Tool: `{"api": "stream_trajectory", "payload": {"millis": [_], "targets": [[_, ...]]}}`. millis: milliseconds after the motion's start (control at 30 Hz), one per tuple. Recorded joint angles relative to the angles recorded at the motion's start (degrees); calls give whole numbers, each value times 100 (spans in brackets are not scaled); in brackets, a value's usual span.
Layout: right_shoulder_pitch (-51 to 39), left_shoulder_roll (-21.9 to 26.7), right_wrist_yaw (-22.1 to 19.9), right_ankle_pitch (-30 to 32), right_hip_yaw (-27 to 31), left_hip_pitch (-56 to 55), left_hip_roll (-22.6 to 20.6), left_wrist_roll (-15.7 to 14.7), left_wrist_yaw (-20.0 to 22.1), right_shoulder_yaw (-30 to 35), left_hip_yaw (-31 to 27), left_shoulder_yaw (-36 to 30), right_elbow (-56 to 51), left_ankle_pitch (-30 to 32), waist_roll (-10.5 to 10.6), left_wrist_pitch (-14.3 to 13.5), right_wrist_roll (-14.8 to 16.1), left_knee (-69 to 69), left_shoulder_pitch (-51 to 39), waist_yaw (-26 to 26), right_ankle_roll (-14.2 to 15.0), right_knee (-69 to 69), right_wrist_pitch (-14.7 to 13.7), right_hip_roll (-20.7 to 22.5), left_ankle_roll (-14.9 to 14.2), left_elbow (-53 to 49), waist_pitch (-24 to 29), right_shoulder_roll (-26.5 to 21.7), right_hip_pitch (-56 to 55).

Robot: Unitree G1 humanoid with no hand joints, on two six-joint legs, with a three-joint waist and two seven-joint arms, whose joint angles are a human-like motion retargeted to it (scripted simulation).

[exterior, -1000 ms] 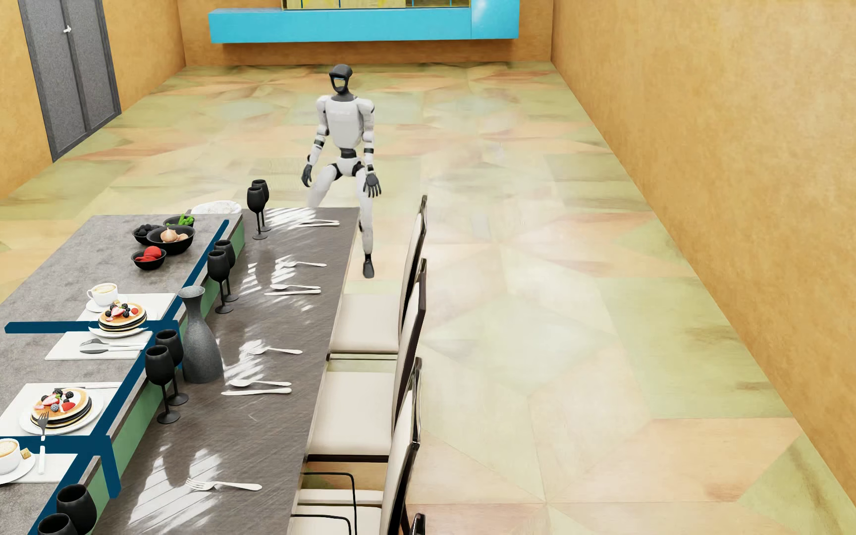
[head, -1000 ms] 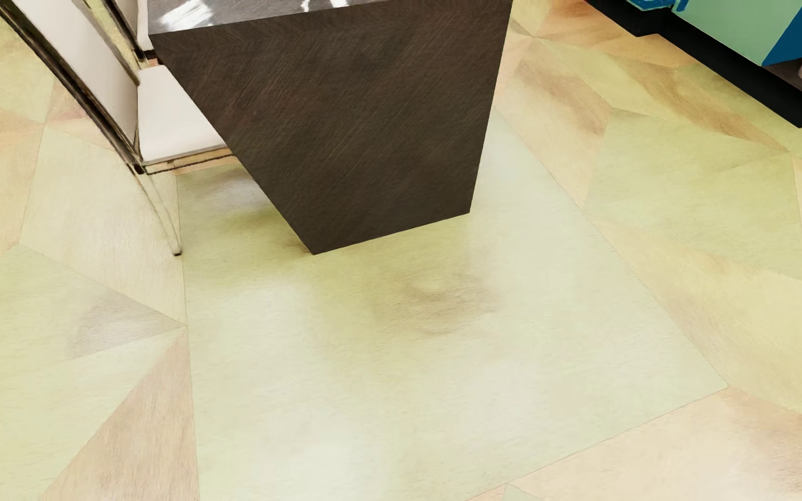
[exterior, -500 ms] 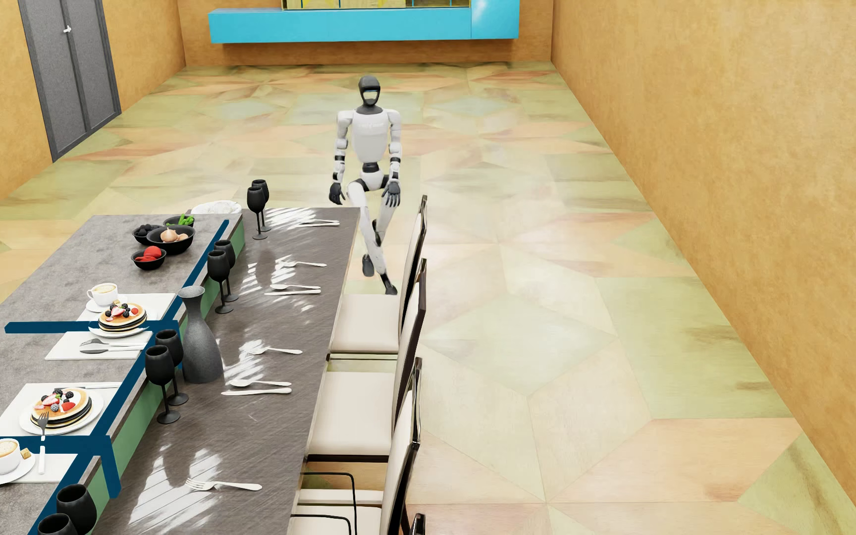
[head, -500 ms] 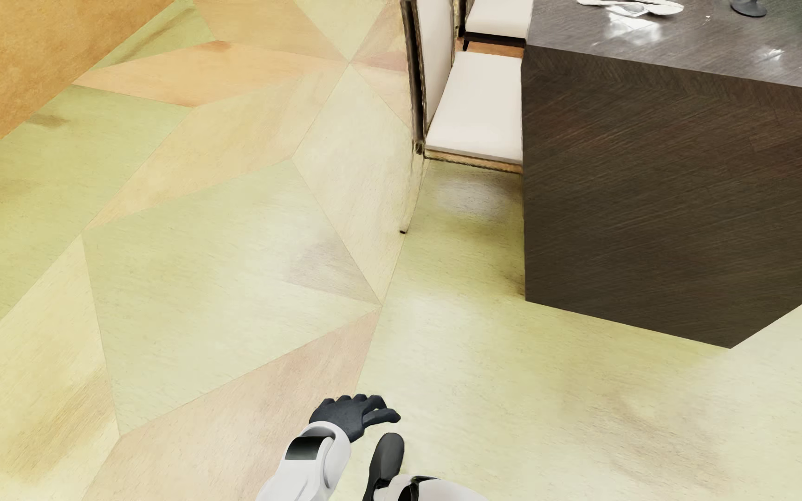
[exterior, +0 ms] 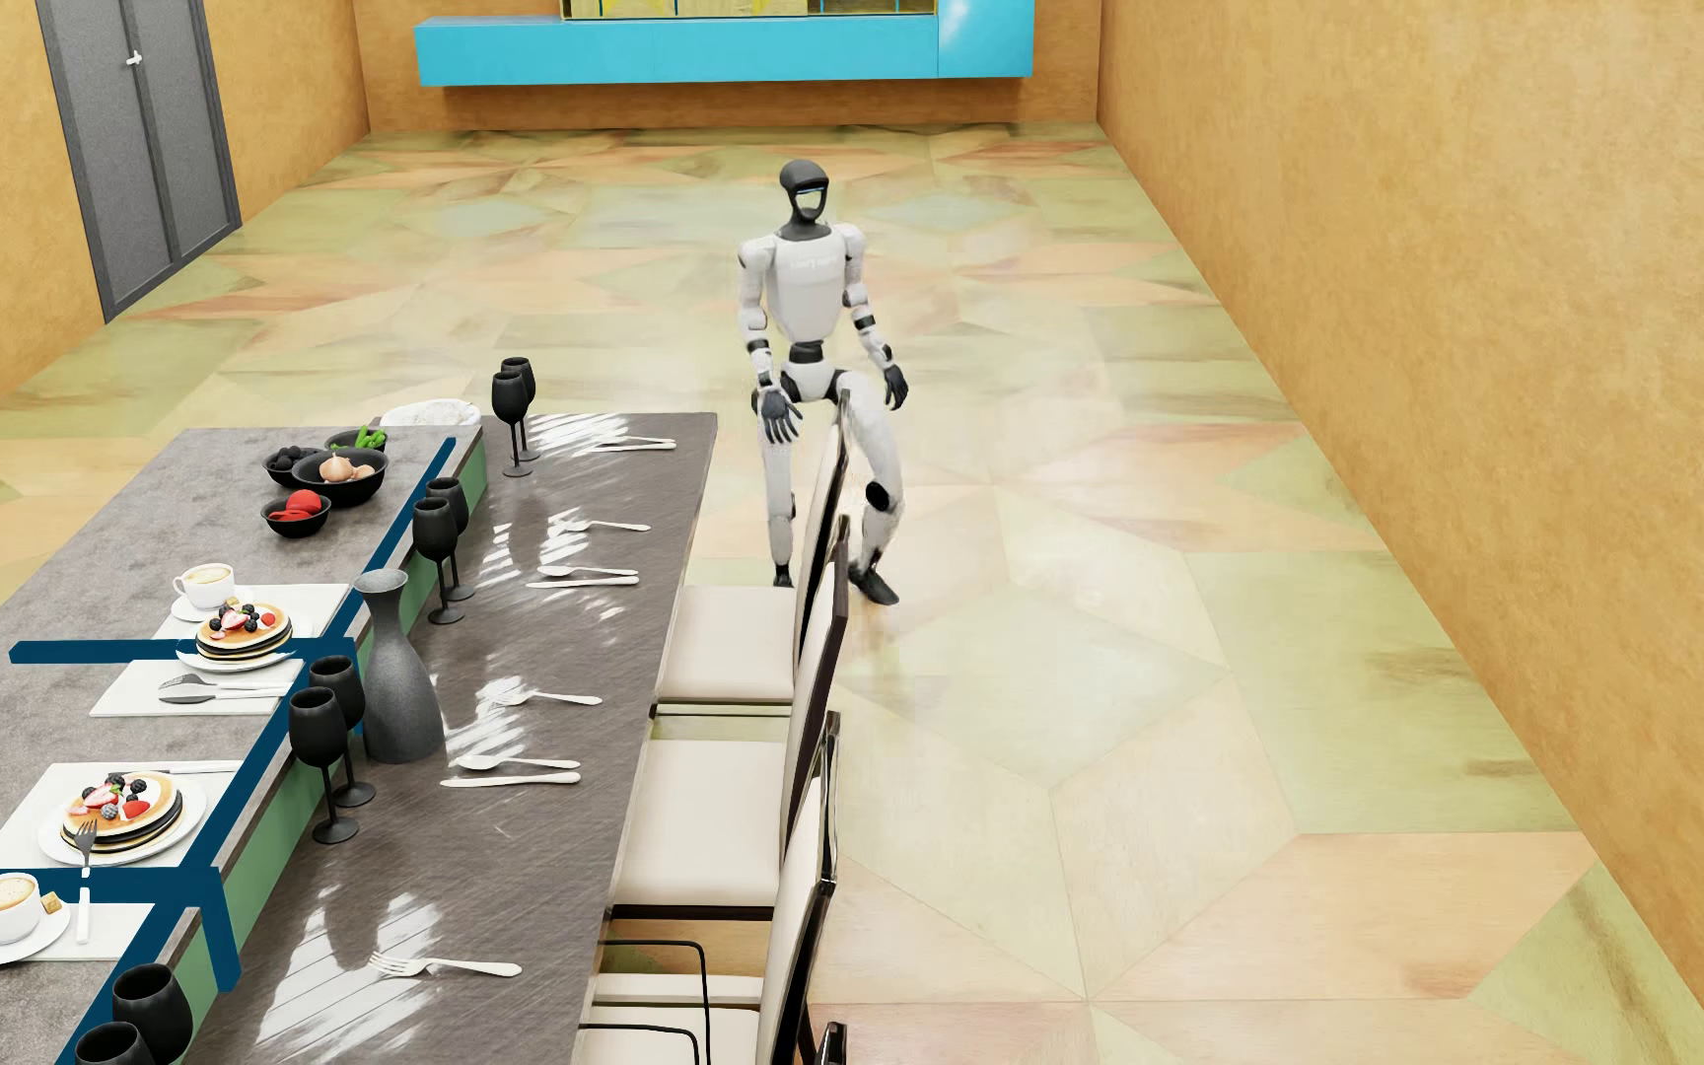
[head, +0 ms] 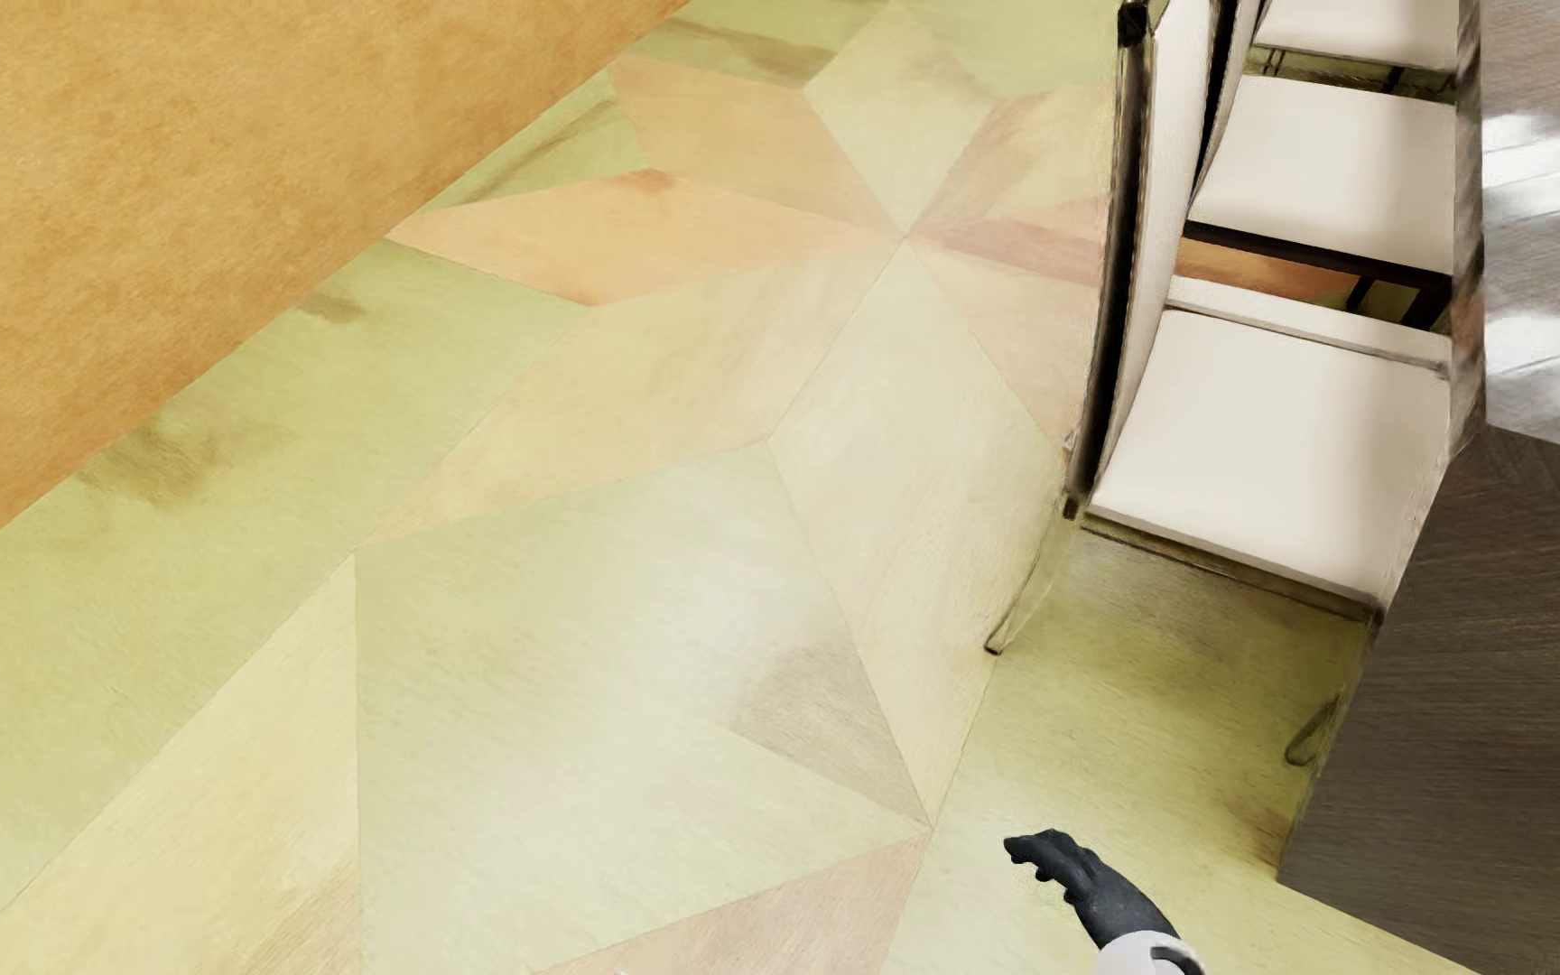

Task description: Walk to the chair

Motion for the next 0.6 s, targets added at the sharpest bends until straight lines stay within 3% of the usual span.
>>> {"api": "stream_trajectory", "payload": {"millis": [100, 133, 167, 200, 233, 267, 300, 333, 367, 433, 467, 500, 533, 567, 600], "targets": [[-346, -464, 47, -119, 813, -460, -313, -168, 58, 350, -982, 388, -386, 161, -26, 15, 188, -2060, 285, 295, 309, -93, 97, -52, -188, -197, -23, 63, 225], [-392, -504, 45, -173, 1102, -544, -343, 2, -61, 485, -1283, 261, -460, 202, -43, -114, 203, -2537, 320, 340, 422, -76, 110, -83, -426, -169, -27, 93, 281], [-404, -504, 37, -270, 1410, -595, -263, 211, -76, 620, -1539, 154, -488, 367, -63, -216, 223, -2916, 338, 353, 542, -47, 93, -98, -862, -179, -26, 139, 329], [-358, -456, 67, -442, 1750, -583, -136, 453, -69, 736, -1926, 51, -493, 626, -86, -270, 270, -3197, 312, 359, 677, -1, 93, -132, -887, -161, -29, 183, 378], [-299, -421, 118, -679, 2145, -520, -9, 564, -16, 847, -2422, 60, -453, 824, -112, -264, 308, -3288, 259, 352, 803, 132, 114, -188, -652, -153, -34, 183, 380], [-219, -350, 140, -916, 2571, -399, 89, 552, -17, 955, -2892, 120, -383, 1179, -129, -263, 344, -3118, 176, 320, 955, 369, 108, -243, -998, -120, -41, 139, 338], [-117, -256, 155, -1045, 2953, -376, 80, 569, 2, 1007, -2732, 141, -280, 996, -126, -247, 327, -2605, 27, 233, 1111, 595, 141, -334, -1422, -36, -35, 16, 287], [22, -174, 139, -975, 3315, -419, 88, 640, -16, 909, -2506, 129, -159, 526, -146, -181, 343, -1990, -198, 128, 1169, 767, 202, -438, -1441, 105, -5, -131, 248], [250, -121, -107, -712, 3593, -508, 10, 735, -23, 507, -2295, 172, 8, 145, -194, -69, 447, -1421, -524, 19, 1146, 1087, 415, -593, -1444, 272, 42, -197, 158], [767, 3, -1157, 301, 3677, -276, -186, 950, -98, -902, -1939, 264, 567, -162, -291, 329, 1023, -1314, -1397, -65, 635, 1473, 1222, -833, -1352, 423, 91, 270, -91], [857, 167, -1505, 779, 3516, -51, -211, 1011, -105, -1551, -1691, 291, 989, -149, -321, 296, 1448, -1548, -1773, -49, 365, 1623, 1651, -951, -1231, 276, 91, 506, -306], [925, 318, -1538, 910, 3206, 158, -187, 916, 66, -1860, -1426, 422, 1400, -94, -348, 219, 1703, -1826, -2078, -21, 212, 1690, 1906, -1057, -1124, -10, 80, 575, -520], [1042, 464, -1020, 756, 2901, 316, -169, 691, 278, -1592, -1182, 550, 1832, -32, -375, -26, 1495, -2077, -2308, -4, 248, 1731, 2023, -1101, -1027, -360, 62, 443, -714], [1205, 612, -321, 717, 2548, 433, -152, 334, 395, -985, -976, 679, 2119, 10, -410, -288, 973, -2266, -2517, 4, 368, 1712, 1762, -1109, -941, -697, 48, 216, -855], [1396, 826, 348, 710, 2084, 496, -152, 23, 399, -363, -802, 674, 2233, 8, -455, -625, 370, -2341, -2708, 9, 514, 1608, 1267, -1155, -871, -984, 40, -36, -938]]}}
